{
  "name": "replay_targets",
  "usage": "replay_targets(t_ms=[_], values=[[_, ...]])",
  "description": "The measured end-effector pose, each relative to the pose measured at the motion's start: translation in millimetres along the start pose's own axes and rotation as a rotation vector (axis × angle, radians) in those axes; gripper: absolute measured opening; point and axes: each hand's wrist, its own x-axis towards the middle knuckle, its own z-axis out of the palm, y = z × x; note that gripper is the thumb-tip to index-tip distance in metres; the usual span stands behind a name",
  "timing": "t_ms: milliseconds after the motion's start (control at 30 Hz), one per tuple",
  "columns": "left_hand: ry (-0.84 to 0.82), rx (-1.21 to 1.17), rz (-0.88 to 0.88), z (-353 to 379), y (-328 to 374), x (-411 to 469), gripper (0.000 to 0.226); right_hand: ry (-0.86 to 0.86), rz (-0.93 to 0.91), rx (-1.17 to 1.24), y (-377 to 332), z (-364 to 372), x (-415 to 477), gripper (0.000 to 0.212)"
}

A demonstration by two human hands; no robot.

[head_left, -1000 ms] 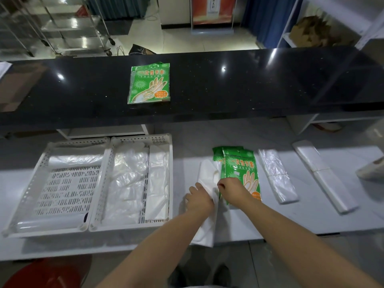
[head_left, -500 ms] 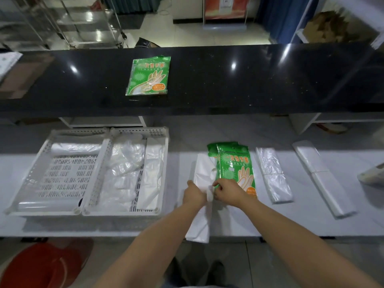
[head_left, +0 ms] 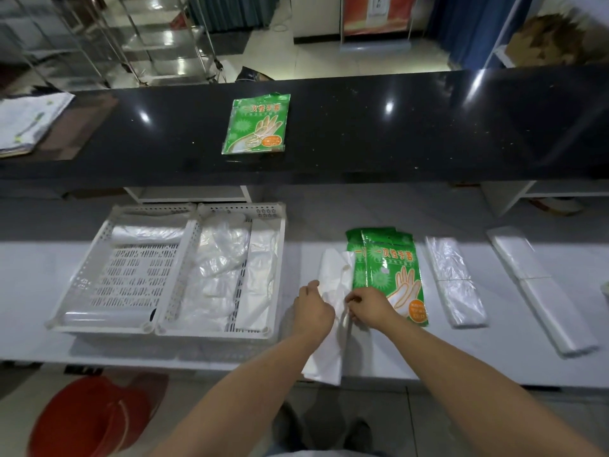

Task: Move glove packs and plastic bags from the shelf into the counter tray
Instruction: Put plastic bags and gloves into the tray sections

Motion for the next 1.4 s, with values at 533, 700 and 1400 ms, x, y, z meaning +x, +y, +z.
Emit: replay_targets(t_ms=[533, 700, 1400], values=[[-0.051, 0.533, 0.068, 45.4, 3.1, -8.9, 0.063, 0.065, 0.218, 0.241, -8.1, 9.7, 20.9, 0.025], [-0.063, 0.465, 0.035, 38.7, 6.2, -1.8, 0.055, 0.016, 0.167, 0.295, -20.8, 6.8, 12.3, 0.034], [-0.073, -0.003, 0.167, -4.4, -3.3, -11.0, 0.026, 0.083, -0.647, -1.043, -53.8, -28.9, 15.0, 0.040]])
